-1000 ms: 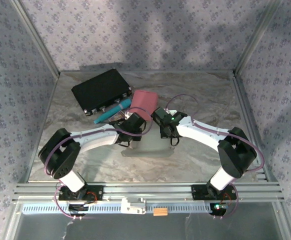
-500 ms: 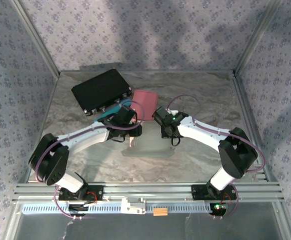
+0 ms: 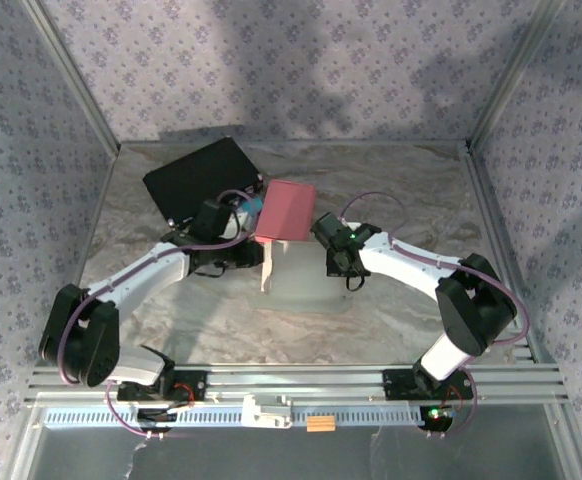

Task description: Fold the paper box

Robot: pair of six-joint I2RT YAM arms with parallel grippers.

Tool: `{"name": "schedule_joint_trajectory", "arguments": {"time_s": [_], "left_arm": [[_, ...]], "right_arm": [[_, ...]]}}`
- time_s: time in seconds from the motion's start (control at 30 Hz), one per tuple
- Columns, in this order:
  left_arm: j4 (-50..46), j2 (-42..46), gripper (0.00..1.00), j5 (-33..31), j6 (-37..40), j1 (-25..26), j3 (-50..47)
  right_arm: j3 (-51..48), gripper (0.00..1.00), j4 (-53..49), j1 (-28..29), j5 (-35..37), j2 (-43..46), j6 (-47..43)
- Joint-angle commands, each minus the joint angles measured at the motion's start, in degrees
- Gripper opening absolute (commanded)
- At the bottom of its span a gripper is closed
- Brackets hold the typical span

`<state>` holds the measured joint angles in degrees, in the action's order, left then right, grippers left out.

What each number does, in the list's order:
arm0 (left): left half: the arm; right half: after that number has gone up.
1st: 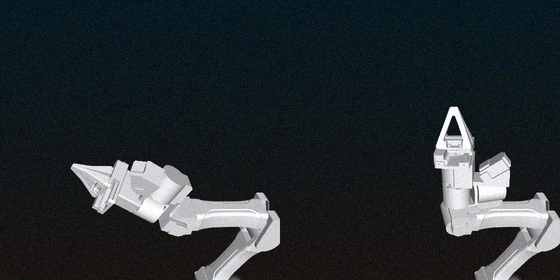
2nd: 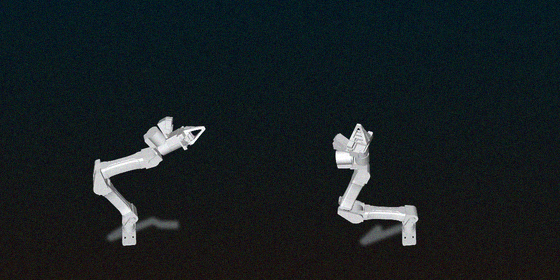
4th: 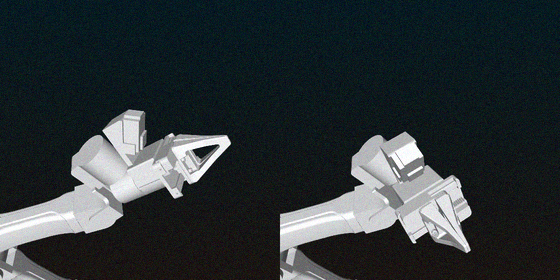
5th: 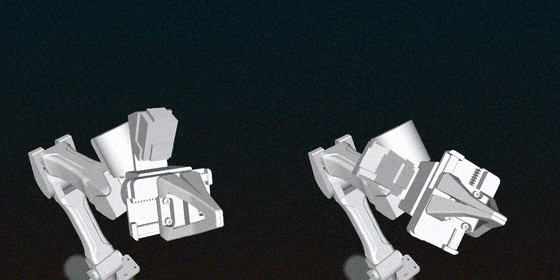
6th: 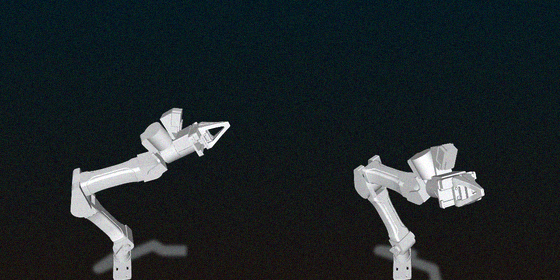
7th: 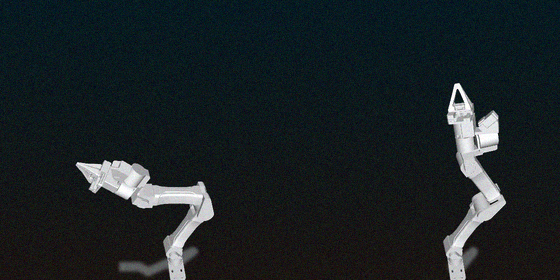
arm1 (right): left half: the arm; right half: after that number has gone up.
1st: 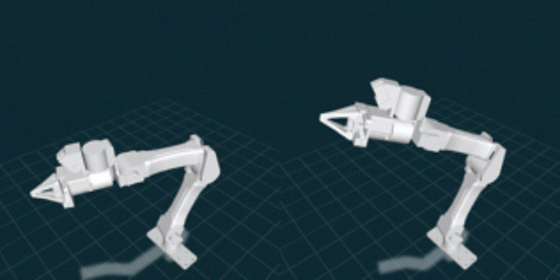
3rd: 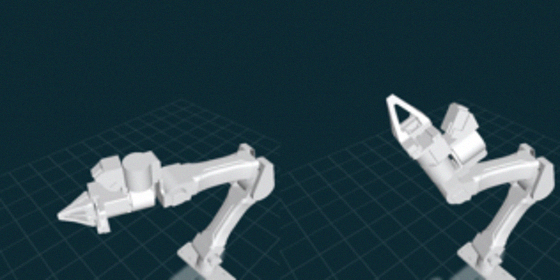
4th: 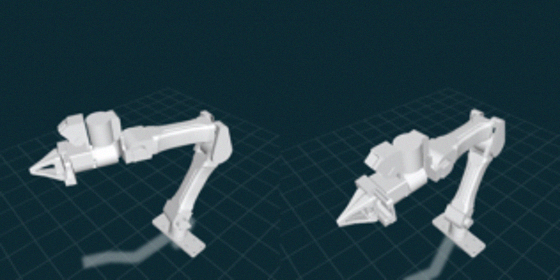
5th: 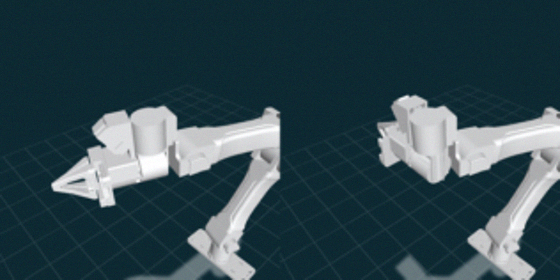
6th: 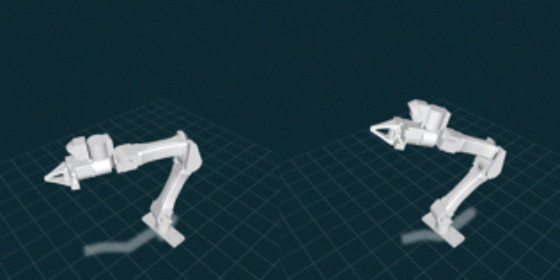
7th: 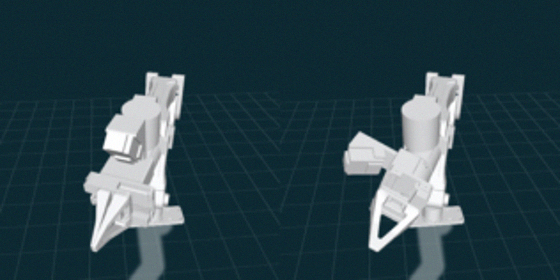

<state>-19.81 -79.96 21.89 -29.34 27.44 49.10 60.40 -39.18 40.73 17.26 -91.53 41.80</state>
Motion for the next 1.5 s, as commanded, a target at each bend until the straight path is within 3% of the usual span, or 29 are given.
{"name": "schedule_joint_trajectory", "arguments": {"time_s": [0.0, 0.17, 0.27, 0.4, 0.7, 0.97, 1.47], "left_arm": [[2.02, -3.21, 0.3, 4.62, 2.4, -2.41, -1.43], [7.37, -7.78, 0.31, 11.87, 7.57, -2.8, 0.18], [12.21, -9.78, 0.32, 18.46, 6.89, -4.94, -0.94], [14.45, -11.03, 0.34, 21.32, 6.21, -6.17, -1.32], [5.44, -11.06, 0.35, 16.76, 12.54, -9.95, -1.03], [11.82, -14.34, 0.37, 22.3, 9.89, -8.6, -1.11], [12.39, -17.77, 0.33, 20.41, 7.77, -5.44, 1.16]], "right_arm": [[-0.44, 0.0, 0.07, -0.13, -0.43, 0.62, 0.52], [-0.72, 0.0, 0.48, -0.17, -0.93, 0.08, 0.14], [-0.76, 0.0, 0.84, -0.34, -1.33, -0.19, 0.0], [-0.76, 0.0, 1.18, -0.47, -1.82, -0.33, -0.2], [-1.16, 0.0, 1.46, -1.15, -2.9, -0.28, -0.5], [-1.36, 0.0, 2.09, -1.29, -3.72, -0.72, -0.61], [-0.79, 0.0, 2.16, -1.31, -4.07, -1.21, -0.84]]}}
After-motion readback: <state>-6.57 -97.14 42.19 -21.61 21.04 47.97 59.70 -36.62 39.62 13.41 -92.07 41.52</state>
